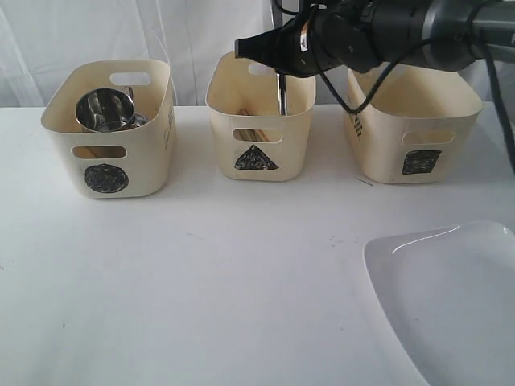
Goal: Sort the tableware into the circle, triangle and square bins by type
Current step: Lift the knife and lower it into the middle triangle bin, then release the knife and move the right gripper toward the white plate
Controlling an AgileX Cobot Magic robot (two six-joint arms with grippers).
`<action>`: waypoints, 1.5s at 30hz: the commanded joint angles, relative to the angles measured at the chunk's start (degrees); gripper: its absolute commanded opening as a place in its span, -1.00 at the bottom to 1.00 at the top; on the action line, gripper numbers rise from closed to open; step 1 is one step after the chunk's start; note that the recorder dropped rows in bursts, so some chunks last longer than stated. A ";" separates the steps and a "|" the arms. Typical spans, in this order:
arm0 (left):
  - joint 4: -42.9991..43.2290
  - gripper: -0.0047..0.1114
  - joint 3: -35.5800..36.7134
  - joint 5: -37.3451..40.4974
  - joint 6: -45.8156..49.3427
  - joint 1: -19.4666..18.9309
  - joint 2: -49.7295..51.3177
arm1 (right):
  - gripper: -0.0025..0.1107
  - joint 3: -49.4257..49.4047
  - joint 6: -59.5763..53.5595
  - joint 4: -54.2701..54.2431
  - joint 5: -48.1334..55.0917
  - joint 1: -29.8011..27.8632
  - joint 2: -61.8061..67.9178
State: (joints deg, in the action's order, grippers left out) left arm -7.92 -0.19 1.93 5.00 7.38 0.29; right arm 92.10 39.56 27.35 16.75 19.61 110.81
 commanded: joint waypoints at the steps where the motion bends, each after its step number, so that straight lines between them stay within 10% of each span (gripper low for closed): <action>1: -0.15 -0.19 0.19 -0.34 -0.07 -0.07 -0.29 | -0.96 5.61 -1.31 0.68 -3.35 -1.17 3.89; 14: -0.15 -0.19 0.19 -0.34 -0.07 -0.07 -0.29 | -0.96 19.31 -4.43 0.30 -3.81 -3.13 18.20; 27: -0.15 -0.19 0.19 -0.34 -0.07 -0.07 -0.29 | -0.37 19.29 -4.94 -0.35 -1.85 -3.02 18.33; 45: -0.15 -0.19 0.19 -0.34 -0.07 -0.07 -0.29 | -0.36 9.87 -6.40 0.97 16.09 -3.02 5.08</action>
State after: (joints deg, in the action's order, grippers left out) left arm -7.92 -0.19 1.93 5.00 7.38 0.29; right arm 105.69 34.22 27.65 32.02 17.01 120.15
